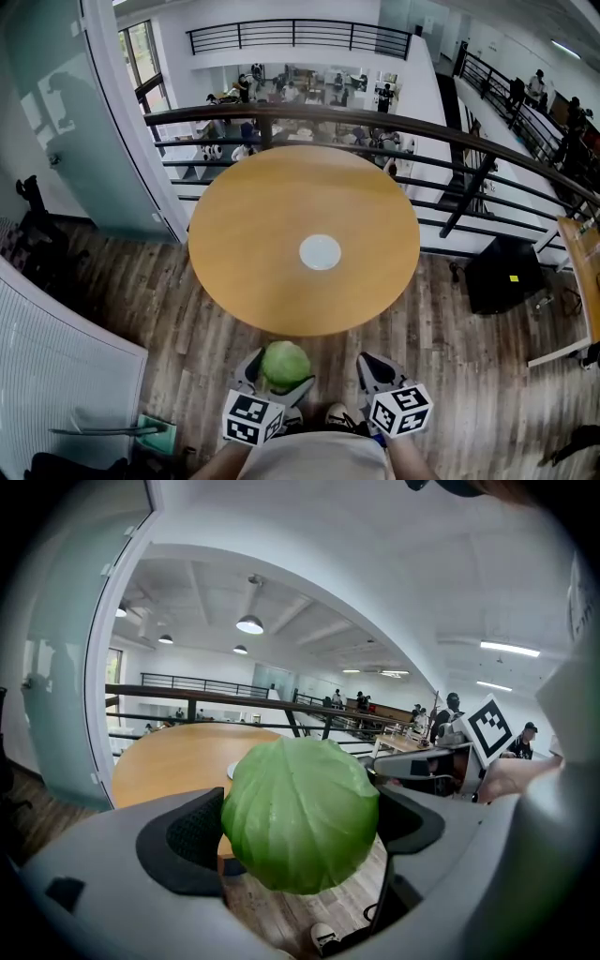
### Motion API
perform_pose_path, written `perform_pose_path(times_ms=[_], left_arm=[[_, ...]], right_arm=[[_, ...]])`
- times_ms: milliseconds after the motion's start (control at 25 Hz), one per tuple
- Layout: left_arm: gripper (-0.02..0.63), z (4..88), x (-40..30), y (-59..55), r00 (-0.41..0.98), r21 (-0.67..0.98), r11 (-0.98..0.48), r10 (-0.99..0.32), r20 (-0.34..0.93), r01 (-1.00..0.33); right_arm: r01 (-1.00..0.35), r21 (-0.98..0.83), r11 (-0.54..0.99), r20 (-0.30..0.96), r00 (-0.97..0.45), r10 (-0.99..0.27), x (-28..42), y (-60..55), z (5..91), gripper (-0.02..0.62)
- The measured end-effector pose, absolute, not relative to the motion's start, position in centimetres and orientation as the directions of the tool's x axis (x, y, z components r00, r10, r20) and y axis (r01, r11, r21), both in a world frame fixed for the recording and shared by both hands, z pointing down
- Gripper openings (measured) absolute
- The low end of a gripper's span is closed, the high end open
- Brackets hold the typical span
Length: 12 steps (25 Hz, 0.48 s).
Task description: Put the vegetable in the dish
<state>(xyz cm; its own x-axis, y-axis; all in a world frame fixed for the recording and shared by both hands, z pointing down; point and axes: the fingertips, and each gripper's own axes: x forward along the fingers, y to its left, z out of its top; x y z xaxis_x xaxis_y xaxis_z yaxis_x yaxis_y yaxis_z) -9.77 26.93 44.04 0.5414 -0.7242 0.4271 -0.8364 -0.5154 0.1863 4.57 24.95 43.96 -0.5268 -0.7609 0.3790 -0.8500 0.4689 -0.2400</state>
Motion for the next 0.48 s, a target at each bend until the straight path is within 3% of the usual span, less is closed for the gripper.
perform_pose_path(times_ms=[480], left_arm=[[0.486, 44.6, -12.5, 26.7, 0.573, 0.191, -0.549, -0.7, 0.426, -0.813]], right_arm=[[-0.872, -0.26, 0.415, 0.387, -0.488, -0.783, 2.4, 26.3, 45.1, 0.017]])
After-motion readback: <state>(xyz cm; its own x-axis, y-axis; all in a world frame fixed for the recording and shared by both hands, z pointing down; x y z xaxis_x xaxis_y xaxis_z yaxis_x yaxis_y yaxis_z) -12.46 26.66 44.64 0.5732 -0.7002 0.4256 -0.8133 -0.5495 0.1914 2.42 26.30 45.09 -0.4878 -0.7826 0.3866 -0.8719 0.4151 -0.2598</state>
